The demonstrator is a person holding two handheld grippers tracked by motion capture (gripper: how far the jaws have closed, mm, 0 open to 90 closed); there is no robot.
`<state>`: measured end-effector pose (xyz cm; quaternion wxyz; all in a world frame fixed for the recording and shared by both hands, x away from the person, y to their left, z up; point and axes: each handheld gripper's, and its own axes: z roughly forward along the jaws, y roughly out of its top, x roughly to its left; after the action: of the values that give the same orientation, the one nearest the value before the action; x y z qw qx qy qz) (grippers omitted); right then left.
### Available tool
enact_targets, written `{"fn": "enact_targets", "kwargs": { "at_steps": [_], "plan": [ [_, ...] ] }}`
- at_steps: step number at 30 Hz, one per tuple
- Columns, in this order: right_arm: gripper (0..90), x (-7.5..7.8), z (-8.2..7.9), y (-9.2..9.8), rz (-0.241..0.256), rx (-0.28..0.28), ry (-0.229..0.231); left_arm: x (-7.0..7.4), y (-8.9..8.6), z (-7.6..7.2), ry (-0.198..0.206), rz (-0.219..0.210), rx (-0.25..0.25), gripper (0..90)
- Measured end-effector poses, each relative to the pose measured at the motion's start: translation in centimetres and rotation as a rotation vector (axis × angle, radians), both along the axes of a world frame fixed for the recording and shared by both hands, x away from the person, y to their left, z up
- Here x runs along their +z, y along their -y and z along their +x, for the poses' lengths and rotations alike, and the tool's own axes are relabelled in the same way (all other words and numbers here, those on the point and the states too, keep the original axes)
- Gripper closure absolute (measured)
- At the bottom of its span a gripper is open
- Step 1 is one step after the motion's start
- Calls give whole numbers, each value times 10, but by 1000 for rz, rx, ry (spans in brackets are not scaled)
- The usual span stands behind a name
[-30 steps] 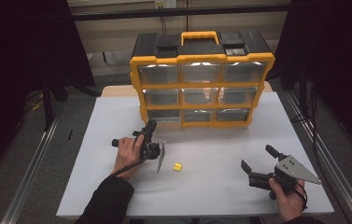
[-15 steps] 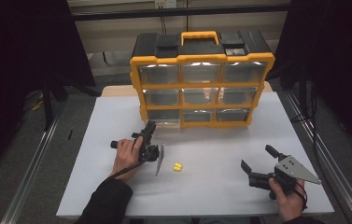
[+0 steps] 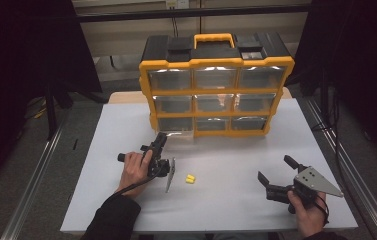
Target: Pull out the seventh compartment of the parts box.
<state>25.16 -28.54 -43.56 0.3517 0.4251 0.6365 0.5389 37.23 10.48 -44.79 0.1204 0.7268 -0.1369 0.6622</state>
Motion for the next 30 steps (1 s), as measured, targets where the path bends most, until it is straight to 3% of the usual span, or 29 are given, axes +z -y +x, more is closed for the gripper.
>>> {"fn": "enact_targets", "kwargs": {
  "at_steps": [30],
  "plan": [
    [0,0,0,0,-2,2,5,1,-9,-20,-16,4,-45,789]
  ]
}}
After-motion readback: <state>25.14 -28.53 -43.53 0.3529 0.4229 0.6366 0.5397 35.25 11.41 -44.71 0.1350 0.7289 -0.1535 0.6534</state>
